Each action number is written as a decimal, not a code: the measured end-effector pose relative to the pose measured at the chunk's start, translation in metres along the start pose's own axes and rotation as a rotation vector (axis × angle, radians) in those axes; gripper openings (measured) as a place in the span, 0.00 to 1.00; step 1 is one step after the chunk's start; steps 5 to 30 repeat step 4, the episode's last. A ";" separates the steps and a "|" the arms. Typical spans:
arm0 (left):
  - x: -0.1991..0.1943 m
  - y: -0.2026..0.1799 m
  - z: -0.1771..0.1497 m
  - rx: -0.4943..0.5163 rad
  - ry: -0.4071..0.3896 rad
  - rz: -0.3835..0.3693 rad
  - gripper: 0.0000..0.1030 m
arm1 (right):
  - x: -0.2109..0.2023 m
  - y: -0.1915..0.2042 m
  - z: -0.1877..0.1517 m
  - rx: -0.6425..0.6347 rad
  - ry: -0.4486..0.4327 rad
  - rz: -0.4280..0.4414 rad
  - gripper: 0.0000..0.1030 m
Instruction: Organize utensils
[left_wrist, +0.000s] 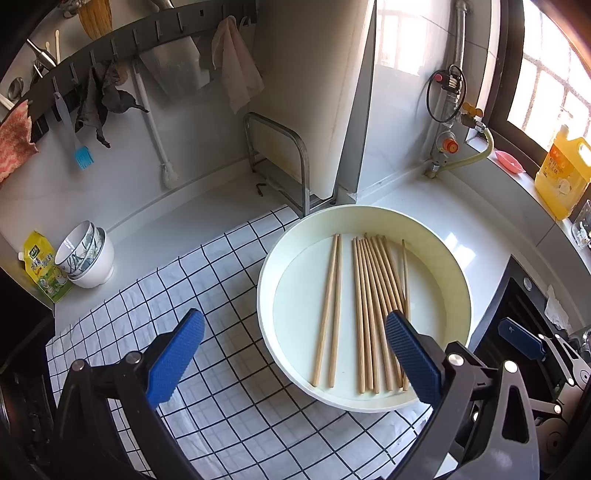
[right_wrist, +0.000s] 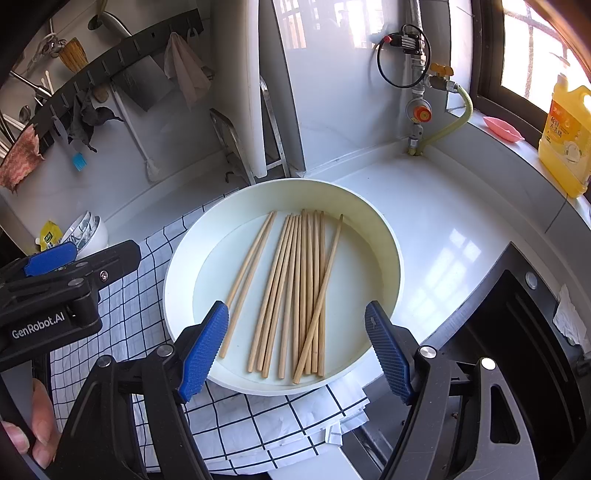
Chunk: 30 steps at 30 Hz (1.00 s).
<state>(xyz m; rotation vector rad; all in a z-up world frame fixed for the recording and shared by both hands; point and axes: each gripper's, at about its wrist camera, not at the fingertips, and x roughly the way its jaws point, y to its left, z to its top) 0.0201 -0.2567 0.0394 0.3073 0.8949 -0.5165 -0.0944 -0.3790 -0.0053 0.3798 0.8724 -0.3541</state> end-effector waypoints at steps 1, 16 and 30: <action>0.001 0.000 0.000 0.000 0.003 -0.001 0.94 | 0.000 0.000 0.000 0.000 0.000 0.000 0.71; 0.001 0.001 0.000 -0.004 0.005 -0.001 0.94 | 0.000 0.000 0.000 0.000 -0.002 -0.001 0.71; 0.001 0.001 0.000 -0.004 0.005 -0.001 0.94 | 0.000 0.000 0.000 0.000 -0.002 -0.001 0.71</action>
